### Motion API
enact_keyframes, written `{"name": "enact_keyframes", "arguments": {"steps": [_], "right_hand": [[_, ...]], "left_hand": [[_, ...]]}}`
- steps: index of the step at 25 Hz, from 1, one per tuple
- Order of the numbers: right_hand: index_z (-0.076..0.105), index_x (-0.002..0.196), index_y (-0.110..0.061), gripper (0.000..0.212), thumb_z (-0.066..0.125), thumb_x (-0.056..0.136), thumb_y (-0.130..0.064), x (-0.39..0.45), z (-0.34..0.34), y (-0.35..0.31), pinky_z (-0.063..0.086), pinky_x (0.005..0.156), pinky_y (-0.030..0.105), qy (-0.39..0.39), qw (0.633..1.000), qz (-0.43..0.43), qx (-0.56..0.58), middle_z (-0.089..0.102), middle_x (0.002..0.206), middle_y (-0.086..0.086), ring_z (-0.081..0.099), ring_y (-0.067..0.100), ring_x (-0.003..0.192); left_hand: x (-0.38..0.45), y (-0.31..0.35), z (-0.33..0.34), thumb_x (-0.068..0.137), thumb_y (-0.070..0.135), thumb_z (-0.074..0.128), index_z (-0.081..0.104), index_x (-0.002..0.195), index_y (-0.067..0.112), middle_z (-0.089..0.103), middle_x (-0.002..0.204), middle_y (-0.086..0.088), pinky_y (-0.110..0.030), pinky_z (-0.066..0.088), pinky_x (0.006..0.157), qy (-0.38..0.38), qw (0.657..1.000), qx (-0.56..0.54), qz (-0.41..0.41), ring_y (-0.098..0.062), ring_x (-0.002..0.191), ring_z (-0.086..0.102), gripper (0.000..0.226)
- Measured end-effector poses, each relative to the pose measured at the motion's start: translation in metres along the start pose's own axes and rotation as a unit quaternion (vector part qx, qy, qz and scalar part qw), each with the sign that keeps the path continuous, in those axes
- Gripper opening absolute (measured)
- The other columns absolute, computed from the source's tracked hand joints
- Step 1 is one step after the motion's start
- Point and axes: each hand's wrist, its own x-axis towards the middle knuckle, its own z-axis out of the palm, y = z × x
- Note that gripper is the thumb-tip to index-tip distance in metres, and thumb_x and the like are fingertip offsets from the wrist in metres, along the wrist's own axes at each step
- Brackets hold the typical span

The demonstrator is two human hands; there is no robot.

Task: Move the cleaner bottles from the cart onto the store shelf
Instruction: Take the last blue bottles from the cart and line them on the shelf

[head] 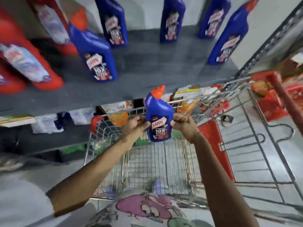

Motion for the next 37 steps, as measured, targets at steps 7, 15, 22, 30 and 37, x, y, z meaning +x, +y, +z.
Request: {"name": "enact_keyframes", "arguments": {"steps": [7,15,22,30,37], "right_hand": [[0.073,0.094,-0.019,0.032,0.062,0.075,0.002,0.057,0.018,-0.122,0.055,0.071,0.018,-0.035,0.989,-0.141,-0.036,0.075,0.080,-0.015,0.066,0.000,0.081],[0.051,0.125,0.002,0.037,0.051,0.088,0.003,0.137,0.015,-0.163,0.057,0.076,0.020,0.036,0.979,-0.188,-0.069,0.074,0.084,-0.021,0.066,-0.002,0.083],[0.047,0.128,0.000,0.039,0.050,0.089,0.001,0.165,0.001,-0.151,0.056,0.081,0.024,0.058,0.984,-0.152,-0.078,0.057,0.118,0.005,0.062,0.009,0.092],[0.042,0.134,-0.013,0.046,0.052,0.090,-0.006,0.163,-0.016,-0.149,0.052,0.084,0.015,0.002,0.989,-0.105,-0.102,0.056,0.120,-0.003,0.054,0.008,0.109],[0.040,0.131,-0.012,0.072,0.073,0.069,0.005,0.159,-0.020,-0.140,0.044,0.103,0.041,-0.009,0.991,-0.049,-0.126,0.055,0.125,0.004,0.052,0.019,0.119]], "left_hand": [[0.027,0.114,-0.028,0.087,0.002,0.056,0.058,0.083,0.022,0.072,0.071,0.015,-0.011,0.051,0.063,0.023,0.989,0.025,0.145,0.008,0.069,0.064,0.020],[0.112,0.168,-0.032,0.089,0.005,0.054,0.056,0.107,0.006,0.065,0.098,-0.004,-0.019,0.050,0.073,0.061,0.980,0.035,0.187,-0.009,0.085,0.060,0.019],[0.149,0.154,-0.014,0.090,0.004,0.050,0.053,0.113,0.002,0.062,0.105,-0.008,-0.014,0.046,0.068,0.101,0.983,0.033,0.152,0.001,0.078,0.059,0.023],[0.137,0.152,0.001,0.091,0.015,0.052,0.054,0.122,0.007,0.062,0.120,-0.005,-0.029,0.046,0.095,0.156,0.969,0.111,0.159,-0.013,0.108,0.058,0.032],[0.077,0.108,-0.044,0.077,0.025,0.070,0.052,0.106,0.007,0.053,0.099,-0.002,-0.028,0.050,0.087,0.453,0.858,0.036,0.241,0.000,0.085,0.056,0.038]]}}
